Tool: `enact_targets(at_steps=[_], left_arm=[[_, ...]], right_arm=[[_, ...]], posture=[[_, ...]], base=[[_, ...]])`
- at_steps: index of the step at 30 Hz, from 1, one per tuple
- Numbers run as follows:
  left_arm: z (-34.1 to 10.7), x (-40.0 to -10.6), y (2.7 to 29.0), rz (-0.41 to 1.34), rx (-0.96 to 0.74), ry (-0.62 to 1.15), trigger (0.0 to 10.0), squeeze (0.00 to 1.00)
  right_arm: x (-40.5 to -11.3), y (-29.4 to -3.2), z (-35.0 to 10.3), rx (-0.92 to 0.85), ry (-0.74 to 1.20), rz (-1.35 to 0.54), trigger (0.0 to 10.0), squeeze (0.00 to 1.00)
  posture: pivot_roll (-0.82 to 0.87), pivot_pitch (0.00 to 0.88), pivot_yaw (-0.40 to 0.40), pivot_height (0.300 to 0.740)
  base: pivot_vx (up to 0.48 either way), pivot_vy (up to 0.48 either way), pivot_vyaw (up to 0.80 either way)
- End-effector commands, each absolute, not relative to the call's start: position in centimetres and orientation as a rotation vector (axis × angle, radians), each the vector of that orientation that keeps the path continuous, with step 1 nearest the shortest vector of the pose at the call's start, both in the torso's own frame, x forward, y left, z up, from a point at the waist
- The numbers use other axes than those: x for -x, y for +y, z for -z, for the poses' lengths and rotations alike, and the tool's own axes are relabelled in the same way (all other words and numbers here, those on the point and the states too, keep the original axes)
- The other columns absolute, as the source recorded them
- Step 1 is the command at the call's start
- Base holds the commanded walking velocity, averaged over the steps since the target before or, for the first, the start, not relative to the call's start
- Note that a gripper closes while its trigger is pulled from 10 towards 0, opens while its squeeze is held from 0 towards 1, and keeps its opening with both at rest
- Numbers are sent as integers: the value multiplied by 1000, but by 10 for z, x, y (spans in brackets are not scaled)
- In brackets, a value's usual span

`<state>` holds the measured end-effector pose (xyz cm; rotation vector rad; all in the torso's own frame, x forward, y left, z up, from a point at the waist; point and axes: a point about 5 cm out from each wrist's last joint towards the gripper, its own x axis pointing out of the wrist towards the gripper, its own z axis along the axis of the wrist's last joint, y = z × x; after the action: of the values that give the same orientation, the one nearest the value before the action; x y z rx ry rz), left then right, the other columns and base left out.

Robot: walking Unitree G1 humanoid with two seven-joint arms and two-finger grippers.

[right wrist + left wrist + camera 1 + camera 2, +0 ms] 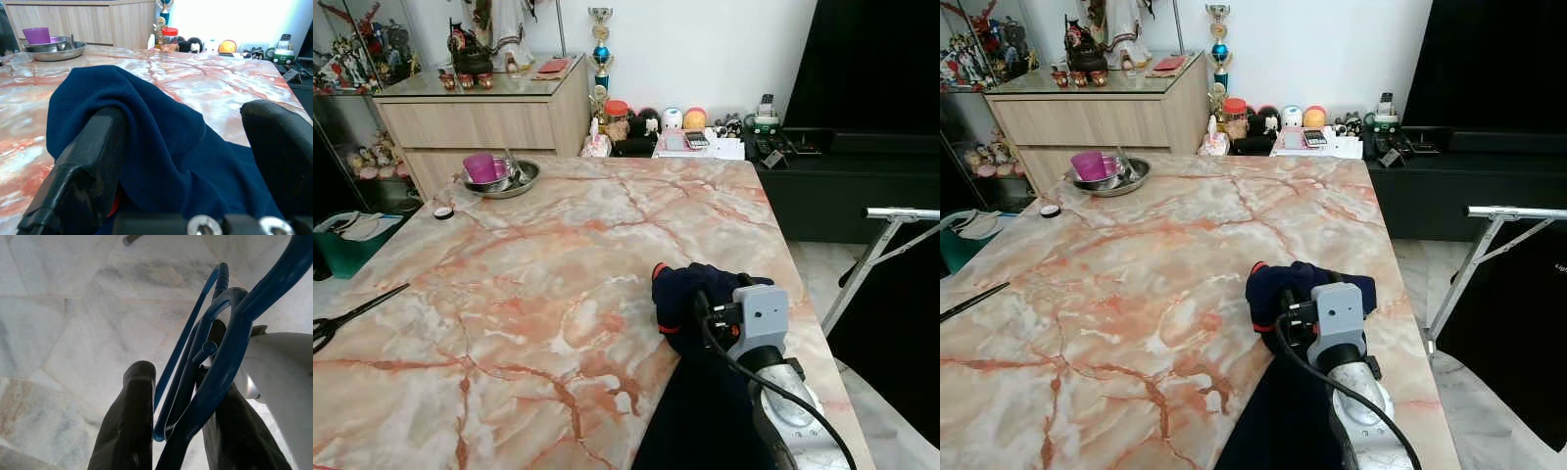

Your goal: Hang hanger

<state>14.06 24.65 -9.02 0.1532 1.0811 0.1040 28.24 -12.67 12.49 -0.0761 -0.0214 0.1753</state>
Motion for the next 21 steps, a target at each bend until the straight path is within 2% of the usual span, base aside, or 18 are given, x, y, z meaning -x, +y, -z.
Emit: enact_targets(at_steps=[1, 6, 16, 21], left_arm=[[88, -134, 260, -120, -165, 1096, 10000, 0], [90, -128, 263, -126, -162, 1104, 10000, 0], [93, -145, 229, -89, -147, 1091, 10000, 0], [88, -152, 239, -96, -152, 1076, 10000, 0]], right_arm=[[-285, -128, -124, 75, -11, -167, 10000, 0], [-286, -129, -123, 79, -6, -166, 10000, 0], [-287, -127, -121, 82, 2, -168, 10000, 0], [-287, -126, -120, 84, 5, -170, 10000, 0]], posture=[[19, 0, 33, 740], [21, 0, 32, 740], [21, 0, 35, 740], [21, 0, 34, 740]], base=[[0, 0, 0], [0, 0, 0], [0, 0, 0], [0, 0, 0]])
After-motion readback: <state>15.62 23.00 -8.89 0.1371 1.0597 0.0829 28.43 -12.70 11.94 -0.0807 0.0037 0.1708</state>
